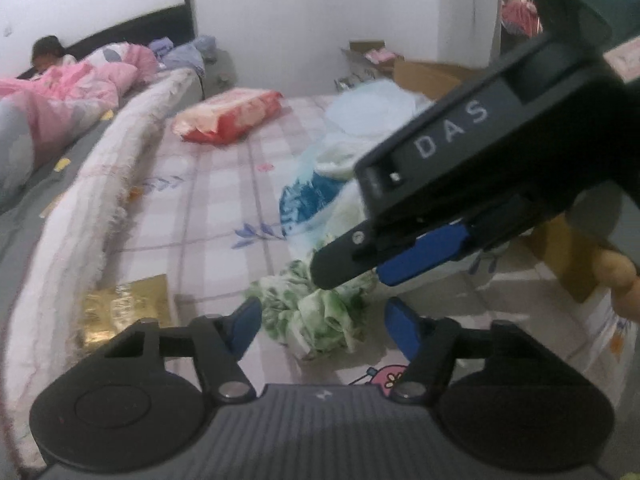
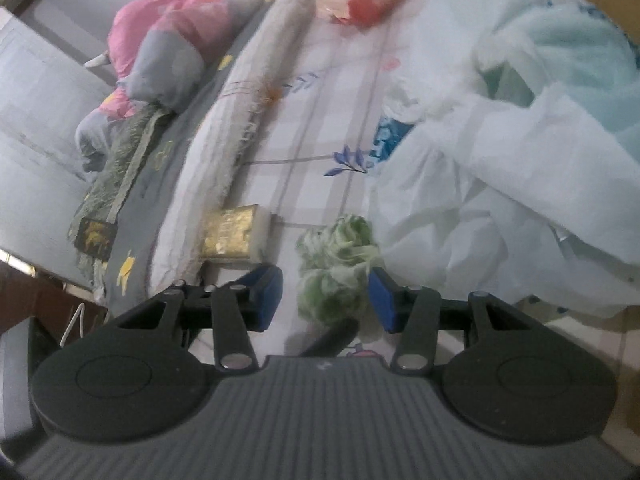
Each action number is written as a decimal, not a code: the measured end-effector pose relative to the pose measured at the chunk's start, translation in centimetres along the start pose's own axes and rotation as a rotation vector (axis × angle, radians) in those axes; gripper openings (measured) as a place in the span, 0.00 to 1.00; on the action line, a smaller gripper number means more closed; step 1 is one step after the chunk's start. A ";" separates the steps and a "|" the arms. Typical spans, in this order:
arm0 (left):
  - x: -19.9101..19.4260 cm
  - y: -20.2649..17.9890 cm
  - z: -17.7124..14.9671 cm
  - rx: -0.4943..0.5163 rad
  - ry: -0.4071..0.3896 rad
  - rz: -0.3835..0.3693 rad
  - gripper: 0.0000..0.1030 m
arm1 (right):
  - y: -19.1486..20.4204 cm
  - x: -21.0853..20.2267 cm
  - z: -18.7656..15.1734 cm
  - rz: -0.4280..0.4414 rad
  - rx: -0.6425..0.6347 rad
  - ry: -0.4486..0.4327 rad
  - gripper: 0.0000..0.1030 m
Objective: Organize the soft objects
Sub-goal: 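Reach the right gripper to the green floral cloth and grasp it, then lift the green floral cloth with the right gripper and carry it to the box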
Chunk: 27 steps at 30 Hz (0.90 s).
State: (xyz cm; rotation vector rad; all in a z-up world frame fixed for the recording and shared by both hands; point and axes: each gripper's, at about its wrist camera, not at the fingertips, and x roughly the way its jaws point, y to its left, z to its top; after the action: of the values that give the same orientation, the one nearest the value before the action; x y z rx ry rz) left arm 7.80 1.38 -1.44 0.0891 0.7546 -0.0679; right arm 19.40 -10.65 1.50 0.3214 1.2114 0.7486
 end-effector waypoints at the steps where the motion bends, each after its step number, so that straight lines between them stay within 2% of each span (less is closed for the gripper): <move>1: 0.4 0.1 0.0 -0.004 0.013 -0.006 0.59 | -0.2 0.3 0.0 -0.003 0.016 0.000 0.45; 5: 1.4 0.4 0.0 -0.022 0.048 -0.001 0.41 | -1.2 1.5 -0.1 0.003 0.068 0.009 0.42; 11: 1.0 0.6 0.0 -0.036 0.053 -0.017 0.29 | -2.0 2.5 -0.1 0.010 0.107 0.022 0.35; 17: 0.2 0.4 0.2 -0.050 0.056 -0.015 0.25 | -2.2 2.7 -0.4 0.050 0.141 0.023 0.25; 27: -3.4 -0.8 1.1 -0.028 -0.009 0.014 0.24 | -1.1 -0.4 -1.0 0.118 0.107 -0.033 0.22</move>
State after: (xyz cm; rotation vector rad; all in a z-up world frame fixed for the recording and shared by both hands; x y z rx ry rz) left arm 6.00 0.56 1.58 0.0674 0.7461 -0.0449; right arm 18.76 -11.89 0.80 0.4954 1.2108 0.7790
